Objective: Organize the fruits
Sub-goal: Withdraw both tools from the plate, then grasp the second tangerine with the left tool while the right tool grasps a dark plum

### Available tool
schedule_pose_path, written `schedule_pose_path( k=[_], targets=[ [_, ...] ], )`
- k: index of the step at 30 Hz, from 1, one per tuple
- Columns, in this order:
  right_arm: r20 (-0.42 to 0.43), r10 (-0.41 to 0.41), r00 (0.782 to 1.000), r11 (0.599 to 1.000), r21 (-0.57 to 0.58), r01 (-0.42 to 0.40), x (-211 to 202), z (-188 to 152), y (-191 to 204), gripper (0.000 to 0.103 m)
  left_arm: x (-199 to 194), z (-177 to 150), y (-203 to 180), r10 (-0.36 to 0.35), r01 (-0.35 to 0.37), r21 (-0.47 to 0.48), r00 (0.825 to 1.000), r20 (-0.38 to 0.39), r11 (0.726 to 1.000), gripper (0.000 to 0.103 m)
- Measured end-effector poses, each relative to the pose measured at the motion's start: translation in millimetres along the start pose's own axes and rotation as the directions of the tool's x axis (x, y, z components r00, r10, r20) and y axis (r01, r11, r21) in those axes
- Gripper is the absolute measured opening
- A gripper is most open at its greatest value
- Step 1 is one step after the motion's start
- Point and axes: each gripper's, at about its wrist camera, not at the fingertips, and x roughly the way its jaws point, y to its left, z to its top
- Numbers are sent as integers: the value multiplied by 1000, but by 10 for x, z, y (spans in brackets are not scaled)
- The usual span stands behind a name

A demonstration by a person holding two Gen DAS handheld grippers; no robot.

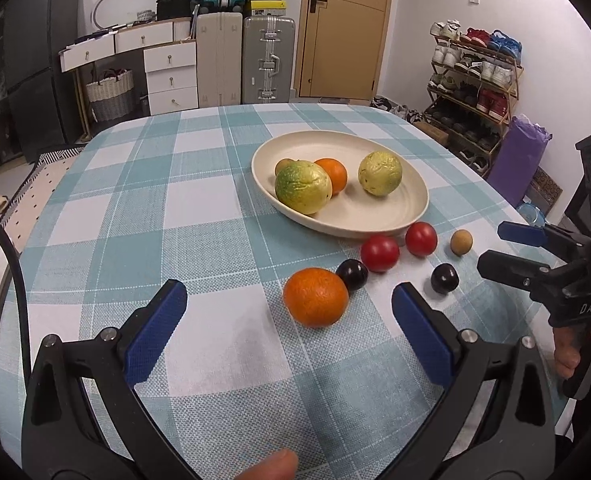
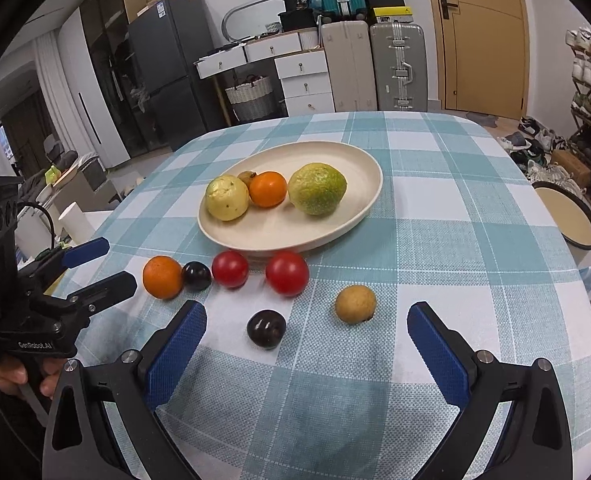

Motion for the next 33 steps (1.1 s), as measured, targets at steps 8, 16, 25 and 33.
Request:
schedule_pose_path(
  k=[8,16,25,33],
  targets=[
    [-28,40,999,999,-3,-40,43,-23,30,103,126,-6,59,-11,9,-44,999,-43,999,102],
    [-79,96,992,994,-53,-100,152,-88,205,97,227,-26,13,-19,18,-22,997,-75,1000,102],
    [-119,100,988,993,-56,-107,268,-112,249,78,285,-39,-64,-40,41,11,993,-109,999,87],
    [-135,78,988,993,-78,-89,345,-73,285,62,383,-50,-61,-55,56,0,986,-157,998,76]
  ],
)
